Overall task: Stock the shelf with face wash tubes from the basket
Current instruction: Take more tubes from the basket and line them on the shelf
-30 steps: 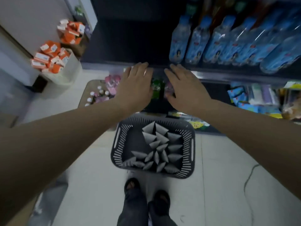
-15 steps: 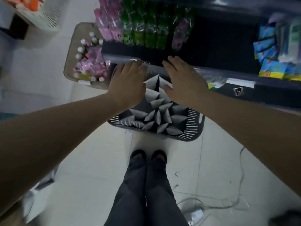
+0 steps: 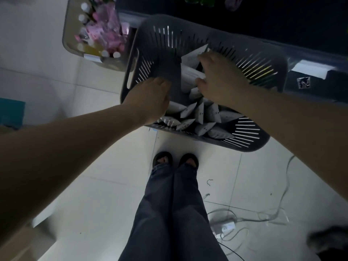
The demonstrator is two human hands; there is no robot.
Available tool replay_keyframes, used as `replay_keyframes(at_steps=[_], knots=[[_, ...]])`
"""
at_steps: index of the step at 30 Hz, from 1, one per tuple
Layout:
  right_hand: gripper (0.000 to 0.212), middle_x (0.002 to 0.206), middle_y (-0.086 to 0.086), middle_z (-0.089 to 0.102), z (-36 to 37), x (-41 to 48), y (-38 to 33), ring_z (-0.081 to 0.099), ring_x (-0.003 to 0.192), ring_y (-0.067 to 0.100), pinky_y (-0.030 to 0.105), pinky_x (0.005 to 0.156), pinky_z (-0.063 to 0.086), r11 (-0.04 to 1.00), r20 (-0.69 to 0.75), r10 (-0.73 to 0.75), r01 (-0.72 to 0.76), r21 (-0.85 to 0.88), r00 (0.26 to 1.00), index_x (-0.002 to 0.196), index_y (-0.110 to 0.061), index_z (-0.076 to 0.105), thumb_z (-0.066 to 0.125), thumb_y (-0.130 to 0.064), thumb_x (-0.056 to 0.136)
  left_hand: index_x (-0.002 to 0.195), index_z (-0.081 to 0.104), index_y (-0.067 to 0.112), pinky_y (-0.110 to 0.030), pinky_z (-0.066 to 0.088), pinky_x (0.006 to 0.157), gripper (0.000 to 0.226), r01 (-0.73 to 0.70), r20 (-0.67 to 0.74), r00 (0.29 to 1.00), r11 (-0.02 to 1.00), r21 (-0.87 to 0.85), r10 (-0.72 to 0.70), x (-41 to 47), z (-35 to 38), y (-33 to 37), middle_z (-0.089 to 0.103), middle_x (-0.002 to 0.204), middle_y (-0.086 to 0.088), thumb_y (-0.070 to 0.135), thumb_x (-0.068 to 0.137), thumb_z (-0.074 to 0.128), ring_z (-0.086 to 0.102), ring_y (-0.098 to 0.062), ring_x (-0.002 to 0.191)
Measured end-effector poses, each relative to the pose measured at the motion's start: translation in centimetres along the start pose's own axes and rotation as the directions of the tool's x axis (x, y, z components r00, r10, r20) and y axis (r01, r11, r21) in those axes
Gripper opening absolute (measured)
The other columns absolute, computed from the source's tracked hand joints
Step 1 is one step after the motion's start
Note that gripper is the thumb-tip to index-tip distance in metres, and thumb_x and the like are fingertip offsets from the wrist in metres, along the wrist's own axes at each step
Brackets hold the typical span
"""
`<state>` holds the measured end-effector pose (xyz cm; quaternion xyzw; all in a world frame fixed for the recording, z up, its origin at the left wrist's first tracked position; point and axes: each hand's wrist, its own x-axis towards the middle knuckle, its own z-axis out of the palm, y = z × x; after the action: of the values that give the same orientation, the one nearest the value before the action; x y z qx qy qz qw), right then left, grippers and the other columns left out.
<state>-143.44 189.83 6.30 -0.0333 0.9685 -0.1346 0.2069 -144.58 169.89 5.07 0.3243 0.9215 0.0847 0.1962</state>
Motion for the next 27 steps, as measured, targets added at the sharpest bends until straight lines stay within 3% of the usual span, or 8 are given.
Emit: replay_keyframes(at_steps=[5, 8, 10, 12, 15, 18, 24, 27], knots=[[0.049, 0.142, 0.017, 0.042, 2.0, 1.4, -0.2, 0.041, 0.128, 0.031, 0.035, 0.106, 0.033, 1.000, 0.022, 0.006, -0.007, 0.018, 1.000, 0.142, -0.003, 0.035, 0.044, -0.023, 0.098, 0.103, 0.055, 0.003, -0.040, 0.044, 0.077, 0.023, 0.035, 0.083, 0.996, 0.999, -0.018, -0.033, 0.7, 1.7, -0.4, 0.058, 0.106, -0.017, 0.022, 0.096, 0.044, 0.056, -0.035, 0.099], [0.039, 0.129, 0.018, 0.052, 2.8, 2.4, 0.0, 0.050, 0.113, 0.033, 0.032, 0.086, 0.037, 1.000, 0.018, 0.003, -0.003, -0.009, 1.000, 0.133, -0.004, 0.045, 0.044, -0.020, 0.097, 0.107, 0.057, 0.007, -0.041, 0.048, 0.082, 0.025, 0.004, 0.144, 0.990, 1.000, -0.025, -0.001, 1.4, 2.5, -0.8, 0.061, 0.108, -0.015, 0.024, 0.096, 0.043, 0.057, -0.035, 0.101], [0.028, 0.117, 0.018, 0.058, 3.2, 3.2, 0.2, 0.053, 0.104, 0.031, 0.028, 0.072, 0.030, 1.000, 0.016, 0.012, -0.012, -0.010, 1.000, 0.121, -0.002, 0.052, 0.045, -0.014, 0.096, 0.112, 0.060, 0.011, -0.038, 0.048, 0.083, 0.027, 0.009, 0.172, 0.985, 0.999, -0.045, -0.002, 1.6, 2.7, -1.0, 0.064, 0.111, -0.012, 0.024, 0.097, 0.041, 0.058, -0.033, 0.104], [0.018, 0.109, 0.017, 0.060, 3.4, 4.0, 0.3, 0.053, 0.100, 0.030, 0.026, 0.068, 0.025, 1.000, 0.027, 0.030, -0.030, -0.004, 0.999, 0.108, -0.001, 0.057, 0.046, -0.007, 0.095, 0.116, 0.063, 0.016, -0.038, 0.049, 0.083, 0.029, 0.030, 0.182, 0.983, 0.997, -0.067, -0.017, 1.8, 2.8, -1.1, 0.065, 0.112, -0.009, 0.023, 0.098, 0.040, 0.059, -0.030, 0.103], [0.015, 0.100, 0.017, 0.061, 3.8, 4.9, 0.4, 0.054, 0.095, 0.029, 0.025, 0.065, 0.026, 0.999, 0.006, 0.034, -0.034, -0.022, 0.999, 0.101, 0.000, 0.060, 0.048, -0.003, 0.093, 0.107, 0.065, 0.016, -0.032, 0.043, 0.069, 0.024, 0.050, 0.165, 0.985, 0.997, -0.058, -0.040, 2.0, 2.9, -1.1, 0.067, 0.096, -0.009, 0.014, 0.095, 0.044, 0.061, -0.030, 0.092], [0.012, 0.086, 0.016, 0.059, 4.3, 5.5, 0.3, 0.051, 0.077, 0.025, 0.026, 0.048, 0.016, 0.997, -0.007, 0.048, -0.048, -0.054, 0.999, 0.083, -0.005, 0.057, 0.050, 0.002, 0.090, 0.097, 0.064, 0.016, -0.032, 0.039, 0.064, 0.021, 0.067, 0.160, 0.985, 0.996, -0.063, -0.056, 2.4, 2.7, -1.4, 0.056, 0.080, -0.004, 0.009, 0.094, 0.045, 0.060, -0.030, 0.085], [0.021, 0.064, 0.005, 0.043, 4.6, 5.9, 0.2, 0.046, 0.073, 0.022, 0.026, 0.046, 0.016, 0.995, -0.021, 0.083, -0.084, -0.050, 0.996, 0.071, -0.007, 0.052, 0.051, 0.006, 0.088, 0.106, 0.066, 0.013, -0.037, 0.052, 0.077, 0.023, 0.046, 0.120, 0.992, 0.994, -0.097, -0.034, 2.8, 2.7, -2.5, 0.069, 0.095, -0.010, 0.006, 0.092, 0.049, 0.063, -0.029, 0.090], [0.019, 0.082, 0.016, 0.058, 4.8, 5.8, 0.2, 0.050, 0.077, 0.024, 0.026, 0.049, 0.021, 0.997, -0.043, 0.072, -0.073, -0.036, 0.996, 0.084, -0.002, 0.061, 0.047, 0.010, 0.086, 0.102, 0.066, 0.012, -0.035, 0.050, 0.072, 0.021, 0.023, 0.094, 0.995, 0.997, -0.073, -0.016, 2.7, 2.6, -2.9, 0.068, 0.091, -0.011, 0.005, 0.091, 0.050, 0.063, -0.030, 0.087]])
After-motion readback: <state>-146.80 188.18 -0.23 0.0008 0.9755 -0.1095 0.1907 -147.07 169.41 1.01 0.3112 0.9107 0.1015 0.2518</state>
